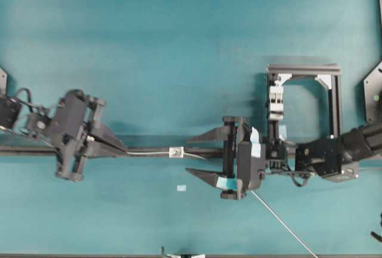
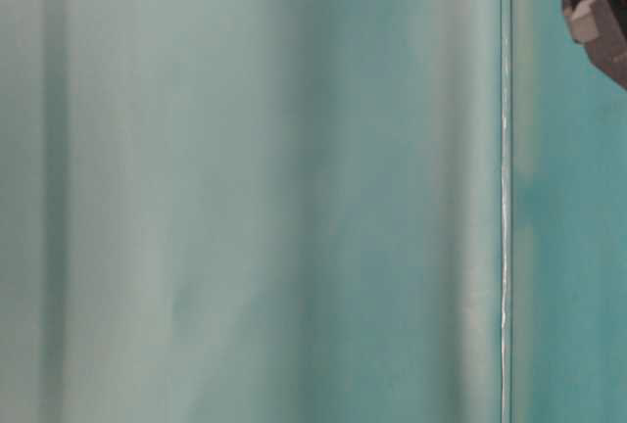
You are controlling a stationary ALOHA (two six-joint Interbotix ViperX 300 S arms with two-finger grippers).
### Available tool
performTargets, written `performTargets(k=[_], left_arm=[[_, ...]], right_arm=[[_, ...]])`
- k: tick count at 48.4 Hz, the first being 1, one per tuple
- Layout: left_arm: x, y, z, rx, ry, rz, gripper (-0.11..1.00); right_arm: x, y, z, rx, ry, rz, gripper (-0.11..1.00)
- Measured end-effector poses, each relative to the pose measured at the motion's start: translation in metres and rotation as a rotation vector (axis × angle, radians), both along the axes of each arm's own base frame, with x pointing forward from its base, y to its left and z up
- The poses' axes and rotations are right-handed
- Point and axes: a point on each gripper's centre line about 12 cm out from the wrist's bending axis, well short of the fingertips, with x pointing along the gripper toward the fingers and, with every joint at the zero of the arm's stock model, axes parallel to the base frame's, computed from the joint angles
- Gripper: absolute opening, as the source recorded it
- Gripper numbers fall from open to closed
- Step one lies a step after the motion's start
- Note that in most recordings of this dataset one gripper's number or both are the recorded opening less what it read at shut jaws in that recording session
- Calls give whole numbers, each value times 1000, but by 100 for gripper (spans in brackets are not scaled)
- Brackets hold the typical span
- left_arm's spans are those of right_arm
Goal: Insert the wire through the hole in the metal fitting marked with a red label. (retake)
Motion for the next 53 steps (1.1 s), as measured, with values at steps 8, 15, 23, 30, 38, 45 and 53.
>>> performTargets(k=[8,15,23,30,38,45,53], left_arm=[[-18,4,4,7,27,-7,-10],[-33,8,3,16,69,-12,-11],[-49,9,7,13,67,-27,-11],[-59,8,14,4,41,-49,-10],[-66,7,16,1,30,-63,-10],[-64,6,16,0,31,-63,-10],[-61,5,14,5,42,-61,-6]], right_arm=[[0,0,0,0,0,0,81],[0,0,-1,-1,3,0,81],[-1,0,0,-2,1,2,81],[0,1,0,0,0,2,81],[-1,0,-1,-1,3,2,81],[-1,0,-1,-3,4,2,81],[-1,0,0,-2,1,2,81]])
